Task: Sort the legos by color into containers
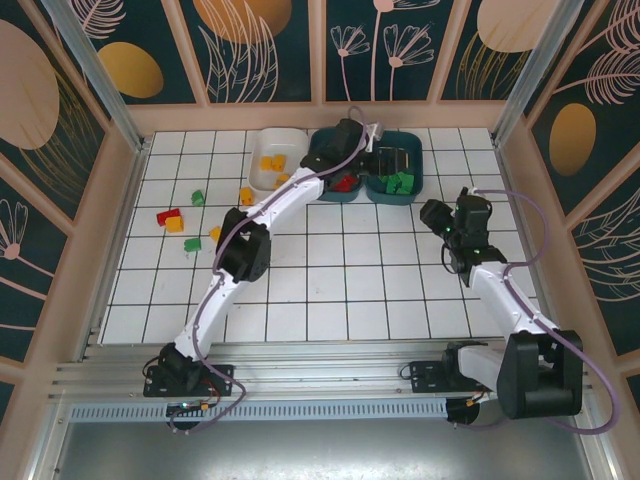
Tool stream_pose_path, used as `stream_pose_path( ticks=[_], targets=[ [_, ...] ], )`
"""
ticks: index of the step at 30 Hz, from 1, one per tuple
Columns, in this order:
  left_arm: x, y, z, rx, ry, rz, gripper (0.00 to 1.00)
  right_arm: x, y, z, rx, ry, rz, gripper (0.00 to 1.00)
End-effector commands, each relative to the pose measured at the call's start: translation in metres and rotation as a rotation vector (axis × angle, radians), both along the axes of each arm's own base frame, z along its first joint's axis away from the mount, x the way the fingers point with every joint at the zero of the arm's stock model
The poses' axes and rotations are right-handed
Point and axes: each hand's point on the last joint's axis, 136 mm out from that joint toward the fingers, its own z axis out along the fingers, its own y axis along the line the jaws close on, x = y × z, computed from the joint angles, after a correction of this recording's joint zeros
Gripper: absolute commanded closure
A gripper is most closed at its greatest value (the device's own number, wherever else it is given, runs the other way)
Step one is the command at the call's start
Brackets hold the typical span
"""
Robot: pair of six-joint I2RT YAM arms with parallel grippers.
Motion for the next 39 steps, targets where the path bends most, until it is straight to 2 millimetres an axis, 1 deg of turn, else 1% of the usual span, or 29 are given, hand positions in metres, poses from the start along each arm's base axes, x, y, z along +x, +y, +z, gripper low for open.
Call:
stream_pose_path(
  ticks=[1,2,4,5,7,9,10,12,15,17,19,21,23,25,30,32,34,37,38,39],
  targets=[
    [-0.001,0.038,0.065,0.01,-0.112,0.077,0.11,0.001,0.015,0.013,-0.009,-0.051,0.035,0.41],
    [-0.002,0.054,0.065,0.019,-0.107,0.112,0.11,0.001,0.023,0.015,-0.014,-0.056,0.055,0.41],
    [-0.008,0.093,0.066,0.013,-0.087,0.189,0.11,0.001,0.043,0.016,-0.031,-0.065,0.101,0.4],
    [-0.011,0.118,0.066,0.007,-0.074,0.239,0.11,0.0,0.055,0.017,-0.044,-0.074,0.128,0.4],
    [-0.018,0.172,0.057,0.024,-0.033,0.356,0.12,0.0,0.076,0.016,-0.059,-0.082,0.176,0.4],
    [-0.032,0.228,0.038,0.057,0.028,0.482,0.13,0.0,0.096,0.013,-0.066,-0.082,0.223,0.4],
    [-0.041,0.252,0.029,0.073,0.058,0.537,0.14,0.0,0.104,0.012,-0.068,-0.079,0.24,0.4],
    [-0.064,0.302,0.007,0.112,0.127,0.664,0.15,0.0,0.117,0.009,-0.07,-0.077,0.271,0.4],
    [-0.102,0.369,-0.037,0.222,0.254,0.869,0.16,0.001,0.133,0.007,-0.071,-0.075,0.307,0.4],
    [-0.124,0.396,-0.056,0.282,0.3,0.94,0.15,0.003,0.139,0.004,-0.077,-0.068,0.32,0.4],
    [-0.138,0.413,-0.07,0.337,0.333,0.987,0.17,0.004,0.146,0.002,-0.082,-0.061,0.335,0.4],
    [-0.147,0.426,-0.084,0.401,0.375,1.026,0.21,0.004,0.151,0.0,-0.081,-0.057,0.345,0.4],
    [-0.152,0.436,-0.095,0.439,0.411,1.059,0.27,0.005,0.155,0.0,-0.082,-0.057,0.353,0.4],
    [-0.153,0.442,-0.104,0.447,0.431,1.086,0.31,0.004,0.157,-0.001,-0.087,-0.054,0.356,0.4],
    [-0.142,0.452,-0.129,0.489,0.494,1.114,0.35,0.001,0.158,-0.001,-0.092,-0.051,0.355,0.4],
    [-0.139,0.458,-0.141,0.528,0.531,1.129,0.39,0.0,0.157,-0.002,-0.092,-0.049,0.351,0.4],
    [-0.139,0.464,-0.152,0.558,0.557,1.147,0.41,-0.001,0.156,-0.002,-0.094,-0.047,0.349,0.4],
    [-0.127,0.467,-0.16,0.564,0.543,1.148,0.42,-0.002,0.155,-0.004,-0.095,-0.045,0.349,0.4],
    [-0.121,0.466,-0.159,0.555,0.529,1.142,0.42,-0.002,0.156,-0.005,-0.096,-0.043,0.352,0.4],
    [-0.118,0.466,-0.163,0.563,0.529,1.14,0.41,-0.002,0.156,-0.005,-0.097,-0.041,0.352,0.4]
  ],
)
